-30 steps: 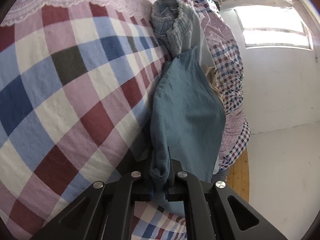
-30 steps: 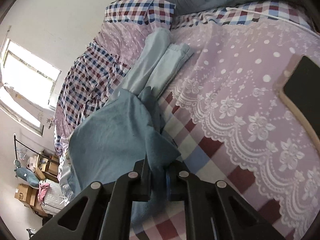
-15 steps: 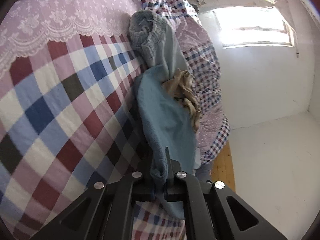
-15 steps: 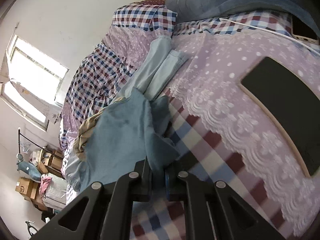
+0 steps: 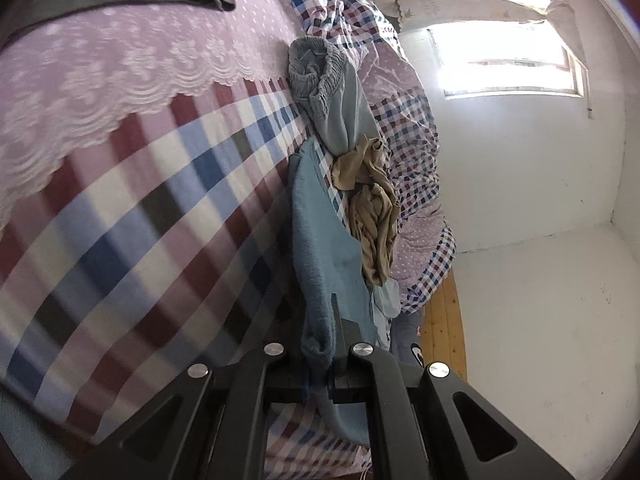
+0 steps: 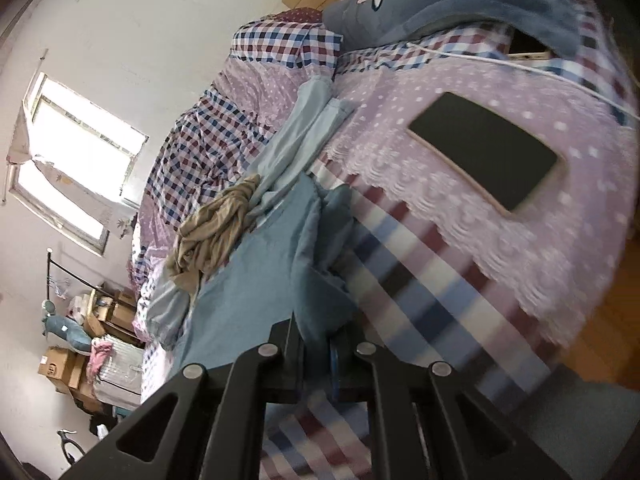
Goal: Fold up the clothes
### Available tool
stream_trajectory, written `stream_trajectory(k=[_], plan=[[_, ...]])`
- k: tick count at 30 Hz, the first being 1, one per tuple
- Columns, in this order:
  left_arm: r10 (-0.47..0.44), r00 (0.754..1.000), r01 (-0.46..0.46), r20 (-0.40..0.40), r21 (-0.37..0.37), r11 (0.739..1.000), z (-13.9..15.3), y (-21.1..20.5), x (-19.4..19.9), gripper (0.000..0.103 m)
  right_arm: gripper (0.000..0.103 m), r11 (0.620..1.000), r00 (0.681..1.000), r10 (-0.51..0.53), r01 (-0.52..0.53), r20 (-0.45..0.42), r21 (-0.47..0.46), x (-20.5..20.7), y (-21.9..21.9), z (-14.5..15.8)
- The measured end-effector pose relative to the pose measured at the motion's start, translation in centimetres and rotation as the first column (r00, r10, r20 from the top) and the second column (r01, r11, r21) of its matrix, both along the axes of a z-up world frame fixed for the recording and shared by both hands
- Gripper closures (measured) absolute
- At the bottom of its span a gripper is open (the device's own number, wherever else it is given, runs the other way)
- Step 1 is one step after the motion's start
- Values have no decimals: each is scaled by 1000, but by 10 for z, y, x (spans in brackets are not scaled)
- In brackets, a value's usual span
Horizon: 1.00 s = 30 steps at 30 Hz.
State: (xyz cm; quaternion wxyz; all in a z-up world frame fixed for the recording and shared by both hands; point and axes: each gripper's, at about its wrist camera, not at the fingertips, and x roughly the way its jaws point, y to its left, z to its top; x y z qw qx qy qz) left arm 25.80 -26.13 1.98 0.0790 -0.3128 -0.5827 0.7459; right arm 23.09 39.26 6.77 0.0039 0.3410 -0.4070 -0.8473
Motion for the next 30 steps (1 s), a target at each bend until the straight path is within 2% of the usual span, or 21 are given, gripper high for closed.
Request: stream_trajectory(k=[3,7,13,15,17,19,23,26,30], plan=[[10,999,-11,38,24,1000,-12,-1,13,100,96,1000,1000,7,-7,25,4,11,2,-6],[0,996,2,89,-25,1000,-19,1,5,99,95,999,996,-5,8,88,-35,7,7,-31],[0,991,7,134,-45,999,-28,4,4,98,91,1000,993,-7,4,115,31,5,2,-35],[14,990,-9,141,-37,999,-31,1,8,87,87,998,992,-20,12,121,64,8,0,-32],[41,991,-38,124,-22,999,-32,-4,14,56,82,993,991,-58,45,118,112,15,-1,-25],[69,992,-69,106,-6,998,-32,-10,20,38,72,984,989,-97,78,113,159,23,-1,-19],[72,991,-72,110,-9,997,-33,-13,20,34,55,955,990,-143,135,12,264,39,-12,4],[41,982,-32,182,-55,998,-40,-8,11,34,53,922,998,-41,58,-51,384,35,-45,19],[17,968,7,251,-93,996,-50,2,4,34,53,850,989,121,-62,-80,523,28,-98,28]])
